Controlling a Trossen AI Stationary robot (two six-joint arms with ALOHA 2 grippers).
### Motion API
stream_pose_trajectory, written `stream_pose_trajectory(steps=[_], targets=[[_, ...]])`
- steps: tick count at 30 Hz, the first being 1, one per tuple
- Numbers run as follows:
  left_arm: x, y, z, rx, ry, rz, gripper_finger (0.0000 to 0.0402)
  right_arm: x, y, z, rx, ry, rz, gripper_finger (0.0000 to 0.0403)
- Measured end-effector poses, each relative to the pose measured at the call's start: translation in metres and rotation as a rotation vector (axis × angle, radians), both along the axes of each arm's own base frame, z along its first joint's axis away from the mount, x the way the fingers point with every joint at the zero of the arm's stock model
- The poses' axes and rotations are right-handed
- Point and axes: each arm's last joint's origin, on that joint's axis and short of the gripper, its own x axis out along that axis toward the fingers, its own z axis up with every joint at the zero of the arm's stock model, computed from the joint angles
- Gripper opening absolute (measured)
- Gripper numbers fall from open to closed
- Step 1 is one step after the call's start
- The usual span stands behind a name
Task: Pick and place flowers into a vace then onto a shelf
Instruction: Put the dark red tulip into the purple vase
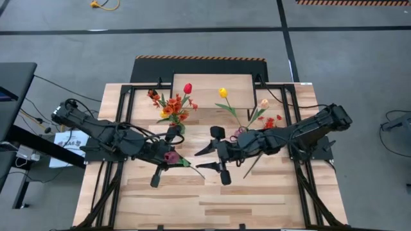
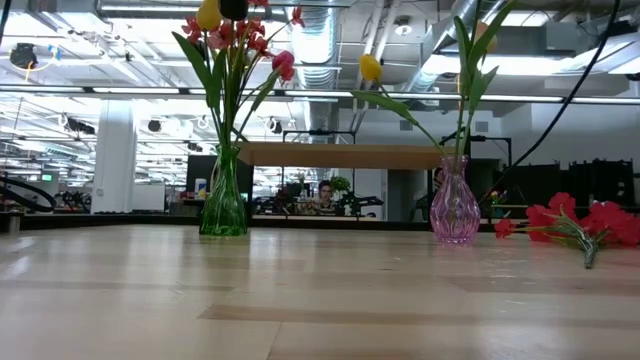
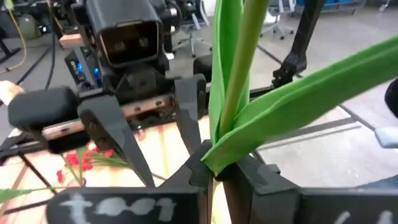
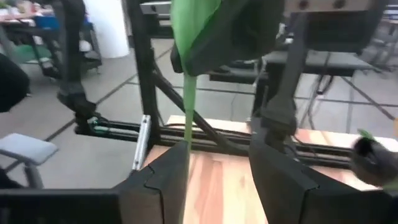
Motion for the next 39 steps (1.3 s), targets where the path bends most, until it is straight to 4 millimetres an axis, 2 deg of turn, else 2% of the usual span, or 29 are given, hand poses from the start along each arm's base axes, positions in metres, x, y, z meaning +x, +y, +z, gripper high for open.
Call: stream_pose_trajectory(steps=[11, 16, 24, 39], targets=[[0.018, -0.009, -0.019, 0.021, 0.074, -0.041, 0.0009, 0.011, 0.005, -0.012, 0.013, 0.005, 0.083, 0.0172], [0.026, -0.013, -0.026, 0.034, 0.092, -0.036, 0.0009, 0.012, 0.009, -0.01, 0.025, -0.022, 0.122, 0.0166], [0.028, -0.013, -0.024, 0.039, 0.064, -0.025, 0.0009, 0.016, 0.012, -0.018, 0.02, 0.001, 0.135, 0.0164], [0.028, -0.012, -0.023, 0.034, 0.049, -0.017, 0.0009, 0.018, 0.012, -0.017, 0.02, -0.026, 0.137, 0.0144]])
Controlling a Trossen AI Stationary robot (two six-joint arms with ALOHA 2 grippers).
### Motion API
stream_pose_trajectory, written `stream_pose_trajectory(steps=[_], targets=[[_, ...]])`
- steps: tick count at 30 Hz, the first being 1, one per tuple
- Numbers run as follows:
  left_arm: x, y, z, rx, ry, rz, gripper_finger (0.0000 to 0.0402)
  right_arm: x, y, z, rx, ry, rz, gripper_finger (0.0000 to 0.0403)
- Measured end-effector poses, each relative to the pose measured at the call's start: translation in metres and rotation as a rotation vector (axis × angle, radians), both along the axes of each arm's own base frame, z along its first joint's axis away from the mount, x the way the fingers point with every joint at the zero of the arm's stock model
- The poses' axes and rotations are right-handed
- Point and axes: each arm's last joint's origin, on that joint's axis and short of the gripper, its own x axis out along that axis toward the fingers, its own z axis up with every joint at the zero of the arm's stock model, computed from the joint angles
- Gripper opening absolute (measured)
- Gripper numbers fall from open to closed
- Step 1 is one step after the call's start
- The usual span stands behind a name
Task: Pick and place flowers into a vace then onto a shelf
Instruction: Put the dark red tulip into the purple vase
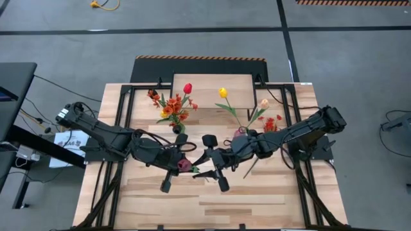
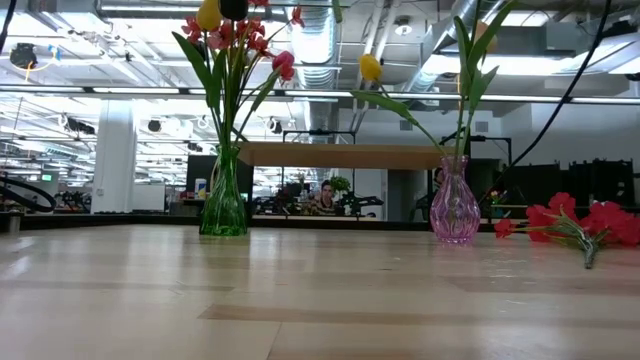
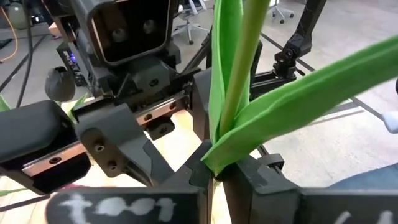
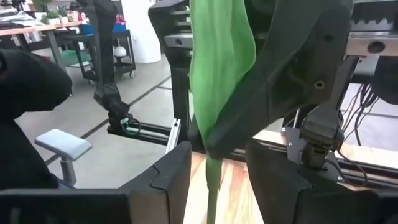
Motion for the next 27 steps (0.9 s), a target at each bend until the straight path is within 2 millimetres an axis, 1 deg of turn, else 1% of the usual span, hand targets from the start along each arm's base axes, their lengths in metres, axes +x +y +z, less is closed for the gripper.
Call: stream_pose_trajectory(steps=[3, 6, 8, 10, 11, 14, 18, 27], targets=[[0.0, 0.0, 0.0, 0.0, 0.0, 0.001, 0.0009, 0.0001, 0.0001, 0.0013, 0.003, -0.013, 0.0, 0.013], [-0.0001, 0.0001, -0.0002, 0.001, 0.002, 0.001, 0.0009, 0.0002, 0.0001, 0.0018, -0.002, -0.021, 0.001, 0.0109], [-0.0001, 0.0001, -0.0004, 0.002, 0.004, 0.001, 0.0009, 0.0002, 0.0001, 0.0015, -0.011, -0.022, 0.003, 0.0077], [-0.0002, 0.0002, 0.0002, 0.0, -0.001, 0.003, 0.0009, 0.0001, 0.0001, 0.0013, -0.019, -0.022, 0.005, 0.0029], [-0.0002, 0.0002, 0.0004, 0.002, -0.004, 0.016, 0.0009, 0.0001, 0.0001, 0.0011, -0.029, -0.023, 0.006, 0.0016], [-0.0008, 0.0005, 0.0002, 0.024, -0.011, 0.091, 0.0018, 0.0002, -0.0003, 0.0011, -0.025, -0.021, -0.004, 0.001], [-0.0016, -0.0002, 0.0002, 0.032, -0.015, 0.128, 0.0057, 0.0004, -0.0013, 0.0012, -0.026, -0.021, -0.025, 0.0005], [-0.0056, -0.0044, -0.003, 0.054, 0.012, 0.166, 0.0177, 0.0022, -0.0066, 0.0002, -0.009, -0.006, -0.049, 0.0002]])
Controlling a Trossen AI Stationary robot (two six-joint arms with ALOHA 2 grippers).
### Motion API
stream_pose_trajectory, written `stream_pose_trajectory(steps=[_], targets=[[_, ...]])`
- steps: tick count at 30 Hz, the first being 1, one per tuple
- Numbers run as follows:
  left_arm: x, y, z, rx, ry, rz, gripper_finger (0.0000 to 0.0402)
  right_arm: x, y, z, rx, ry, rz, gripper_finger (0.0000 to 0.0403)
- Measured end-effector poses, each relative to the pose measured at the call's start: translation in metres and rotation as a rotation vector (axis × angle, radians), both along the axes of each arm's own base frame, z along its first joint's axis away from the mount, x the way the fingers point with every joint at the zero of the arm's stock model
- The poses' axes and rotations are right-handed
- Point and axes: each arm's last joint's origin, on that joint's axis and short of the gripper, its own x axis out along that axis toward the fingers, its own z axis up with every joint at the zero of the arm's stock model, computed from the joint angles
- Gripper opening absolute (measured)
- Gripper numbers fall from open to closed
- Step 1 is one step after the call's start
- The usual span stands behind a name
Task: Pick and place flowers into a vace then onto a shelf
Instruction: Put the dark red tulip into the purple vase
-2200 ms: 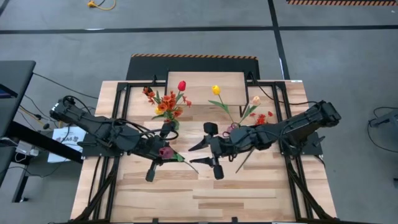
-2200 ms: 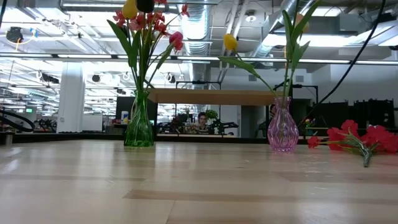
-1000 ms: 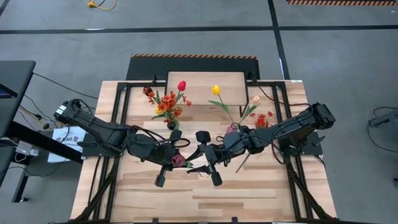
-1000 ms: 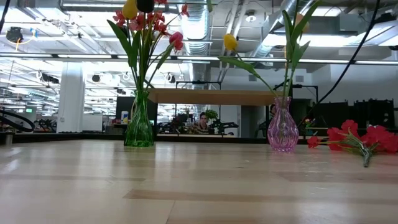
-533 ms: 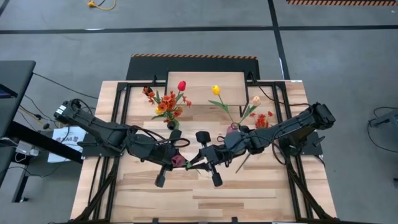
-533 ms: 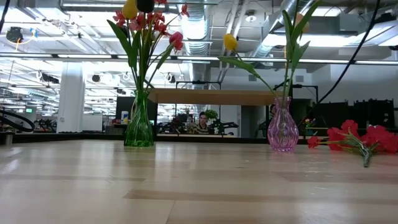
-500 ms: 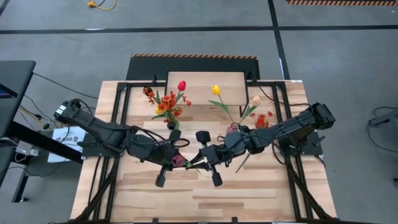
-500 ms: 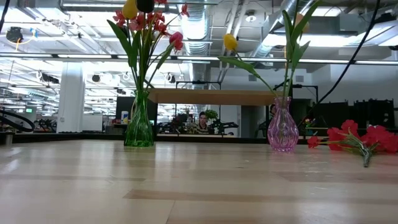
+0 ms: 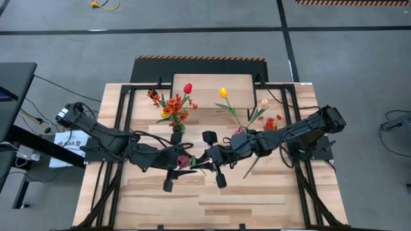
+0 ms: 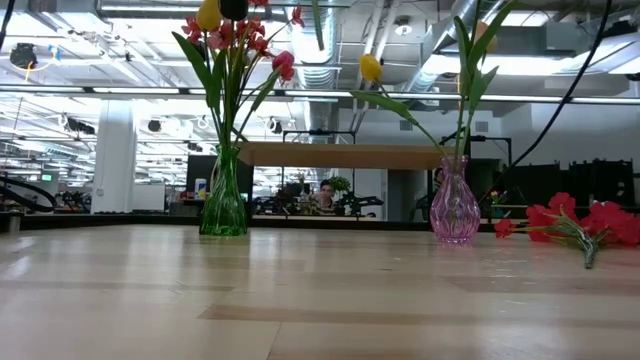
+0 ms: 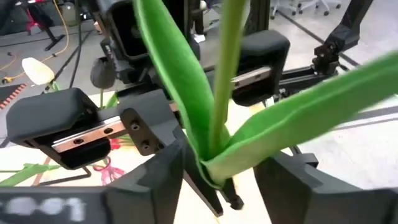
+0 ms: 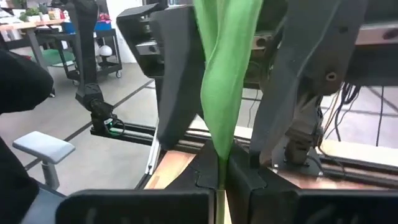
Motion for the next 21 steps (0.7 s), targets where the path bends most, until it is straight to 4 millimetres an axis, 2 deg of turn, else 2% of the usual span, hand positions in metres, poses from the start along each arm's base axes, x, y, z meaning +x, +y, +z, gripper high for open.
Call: stream_pose_trajectory(steps=[5, 11, 18, 21], targets=[[-0.009, 0.0, 0.001, -0.045, 0.036, 0.006, 0.0214, 0.001, -0.004, 0.0, 0.032, 0.02, -0.016, 0.0001], [-0.032, 0.004, 0.016, -0.081, 0.009, 0.02, 0.0224, -0.014, -0.003, 0.013, 0.022, 0.019, -0.072, 0.0001], [-0.064, 0.006, 0.036, -0.07, -0.114, 0.152, 0.0224, -0.057, 0.013, 0.051, -0.035, -0.075, -0.168, 0.0001], [-0.073, 0.008, 0.03, -0.066, -0.159, 0.206, 0.0224, -0.078, 0.022, 0.065, -0.071, -0.128, -0.205, 0.0]])
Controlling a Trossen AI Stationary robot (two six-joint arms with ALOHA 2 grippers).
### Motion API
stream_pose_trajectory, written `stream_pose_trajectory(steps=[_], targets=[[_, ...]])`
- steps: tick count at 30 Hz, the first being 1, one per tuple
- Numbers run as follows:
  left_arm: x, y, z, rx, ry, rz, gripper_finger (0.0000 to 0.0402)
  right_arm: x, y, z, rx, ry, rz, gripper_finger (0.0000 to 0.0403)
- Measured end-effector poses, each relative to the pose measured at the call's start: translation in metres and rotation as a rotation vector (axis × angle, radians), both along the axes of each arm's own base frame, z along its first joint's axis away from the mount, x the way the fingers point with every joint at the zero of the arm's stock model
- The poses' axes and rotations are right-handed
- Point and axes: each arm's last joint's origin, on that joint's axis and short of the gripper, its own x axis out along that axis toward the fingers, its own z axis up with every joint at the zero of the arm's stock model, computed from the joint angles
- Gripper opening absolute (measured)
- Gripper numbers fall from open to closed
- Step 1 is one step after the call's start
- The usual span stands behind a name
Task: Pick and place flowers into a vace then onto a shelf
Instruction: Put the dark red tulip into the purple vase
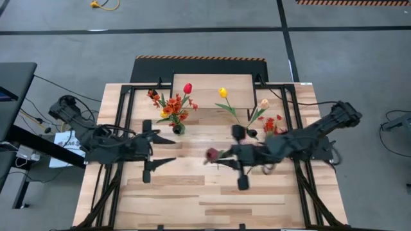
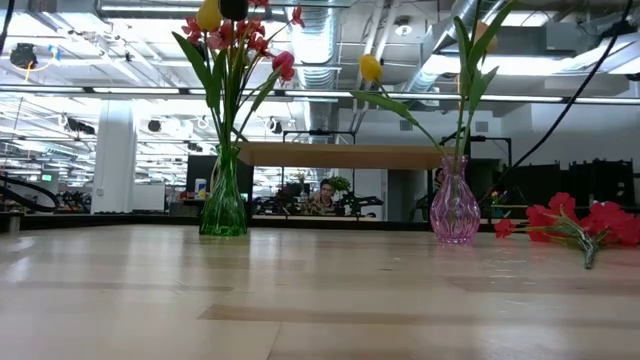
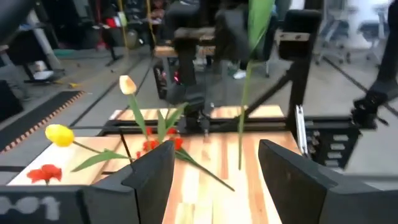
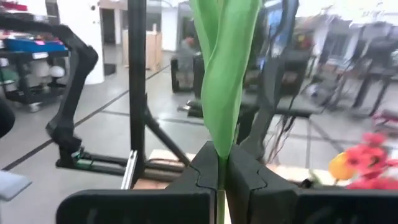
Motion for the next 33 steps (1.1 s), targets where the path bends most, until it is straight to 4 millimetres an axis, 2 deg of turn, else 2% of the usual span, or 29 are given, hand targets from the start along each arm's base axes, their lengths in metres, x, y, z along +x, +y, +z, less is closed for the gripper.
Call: stream_pose_trajectory(steps=[4, 10, 15, 18, 23, 27, 33], targets=[[-0.007, 0.004, -0.024, -0.04, -0.064, -0.002, 0.0224, -0.017, 0.01, 0.001, -0.027, -0.034, -0.066, 0.0], [-0.032, 0.021, -0.056, -0.141, -0.189, -0.07, 0.0224, -0.039, 0.013, -0.027, 0.023, -0.112, -0.098, 0.0], [-0.057, 0.031, -0.065, -0.193, -0.255, -0.111, 0.0224, -0.071, 0.013, -0.053, 0.096, -0.243, -0.055, 0.0], [-0.065, 0.033, -0.07, -0.188, -0.256, -0.135, 0.0224, -0.086, 0.015, -0.07, 0.137, -0.274, -0.018, 0.0], [-0.071, 0.034, -0.069, -0.179, -0.252, -0.161, 0.0224, -0.106, 0.017, -0.091, 0.215, -0.172, -0.09, 0.0], [-0.07, 0.033, -0.077, -0.132, -0.19, -0.162, 0.0224, -0.127, 0.017, -0.09, 0.254, -0.125, -0.259, 0.0], [-0.07, 0.035, -0.084, -0.097, -0.128, -0.105, 0.0224, -0.159, 0.012, -0.077, 0.193, -0.082, -0.54, 0.0]])
